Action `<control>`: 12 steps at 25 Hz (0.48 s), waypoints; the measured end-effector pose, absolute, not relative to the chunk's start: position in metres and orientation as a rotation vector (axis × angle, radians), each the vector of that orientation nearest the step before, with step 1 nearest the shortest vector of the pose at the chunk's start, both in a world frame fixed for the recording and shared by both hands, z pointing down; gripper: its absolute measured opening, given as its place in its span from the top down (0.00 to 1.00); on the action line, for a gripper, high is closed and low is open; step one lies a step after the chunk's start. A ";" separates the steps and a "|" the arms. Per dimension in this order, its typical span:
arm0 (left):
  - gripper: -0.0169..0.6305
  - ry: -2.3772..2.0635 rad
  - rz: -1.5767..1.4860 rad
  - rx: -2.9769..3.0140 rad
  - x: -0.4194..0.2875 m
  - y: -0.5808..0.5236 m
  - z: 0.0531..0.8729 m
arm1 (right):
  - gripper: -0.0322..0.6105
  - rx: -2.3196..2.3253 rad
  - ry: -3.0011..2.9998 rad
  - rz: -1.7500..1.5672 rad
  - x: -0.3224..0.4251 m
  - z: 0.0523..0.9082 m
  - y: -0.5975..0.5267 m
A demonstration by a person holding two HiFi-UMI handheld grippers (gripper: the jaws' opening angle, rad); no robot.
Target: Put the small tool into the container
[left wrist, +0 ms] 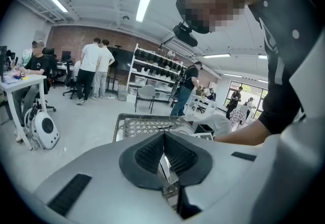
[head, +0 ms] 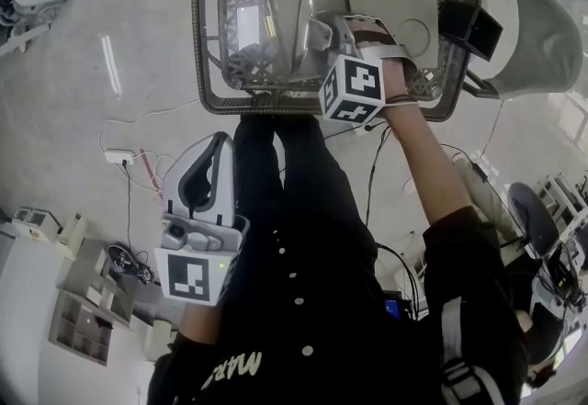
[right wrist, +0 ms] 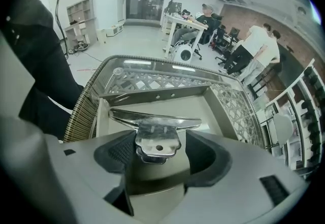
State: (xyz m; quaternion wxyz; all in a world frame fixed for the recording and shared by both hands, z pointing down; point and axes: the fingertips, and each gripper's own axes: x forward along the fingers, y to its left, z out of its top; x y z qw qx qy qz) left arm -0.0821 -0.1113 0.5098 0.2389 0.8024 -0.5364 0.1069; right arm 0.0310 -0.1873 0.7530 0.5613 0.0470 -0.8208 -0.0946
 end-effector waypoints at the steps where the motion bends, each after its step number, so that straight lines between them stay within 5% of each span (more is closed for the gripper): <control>1: 0.93 -1.467 0.291 2.202 -0.081 -0.112 0.509 | 0.46 0.113 -1.935 -0.218 0.032 0.752 -0.188; 12: 0.93 -1.434 0.228 2.305 -0.072 -0.122 0.465 | 0.58 0.226 -2.042 -0.166 0.037 0.680 -0.182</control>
